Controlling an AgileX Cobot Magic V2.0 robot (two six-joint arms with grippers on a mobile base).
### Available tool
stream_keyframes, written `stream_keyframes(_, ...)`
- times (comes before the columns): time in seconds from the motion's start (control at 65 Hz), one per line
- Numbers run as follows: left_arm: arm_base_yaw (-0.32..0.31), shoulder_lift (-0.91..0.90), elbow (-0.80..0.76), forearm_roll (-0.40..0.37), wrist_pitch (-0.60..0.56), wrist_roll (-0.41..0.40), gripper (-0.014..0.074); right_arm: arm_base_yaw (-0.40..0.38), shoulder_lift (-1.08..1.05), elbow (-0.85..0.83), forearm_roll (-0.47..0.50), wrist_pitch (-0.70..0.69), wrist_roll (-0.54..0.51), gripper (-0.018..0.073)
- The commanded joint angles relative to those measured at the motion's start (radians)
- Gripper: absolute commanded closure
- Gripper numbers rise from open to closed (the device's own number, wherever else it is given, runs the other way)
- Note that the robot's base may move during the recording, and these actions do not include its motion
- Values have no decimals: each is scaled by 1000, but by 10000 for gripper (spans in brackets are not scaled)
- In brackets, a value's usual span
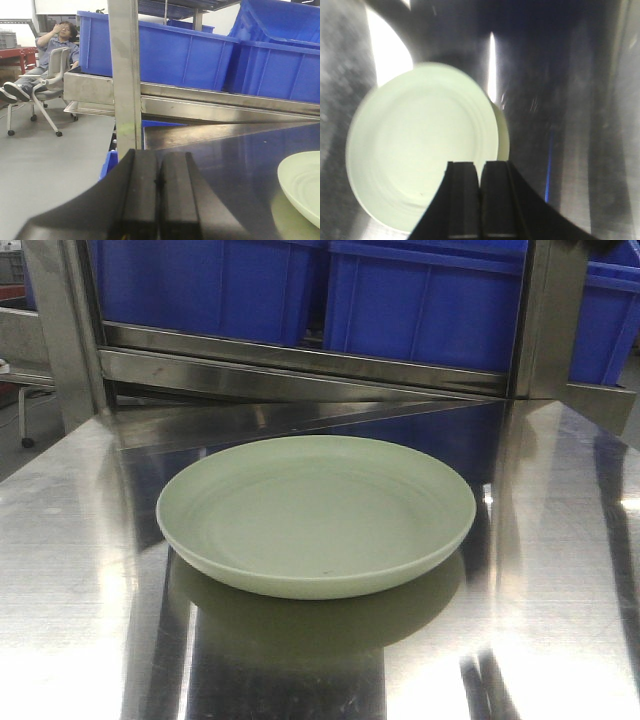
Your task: Place green plate on second shelf with right arm
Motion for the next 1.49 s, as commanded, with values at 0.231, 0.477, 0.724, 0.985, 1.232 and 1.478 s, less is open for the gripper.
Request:
stream_keyframes(0.231,-2,-18,40,-6,-83,-2,466,7,151,-37,103,12,-12,37)
stream_keyframes(0.477,-2,-18,40,-6,-83,-2,466,7,231,-37,139,27,-12,-36)
stream_keyframes(0.724,-2,-18,40,-6,-83,-2,466,42,327,-37,139,29,-12,-36)
stream_keyframes(0.985,-2,-18,40,-6,-83,-2,466,73,395,-37,139,-2,-12,-36)
stream_keyframes(1.232,-2,-18,40,-6,-83,-2,466,73,414,-37,139,-24,-12,-36)
stream_keyframes(1.478,-2,-18,40,-6,-83,-2,466,74,444,-37,144,38,-12,-28)
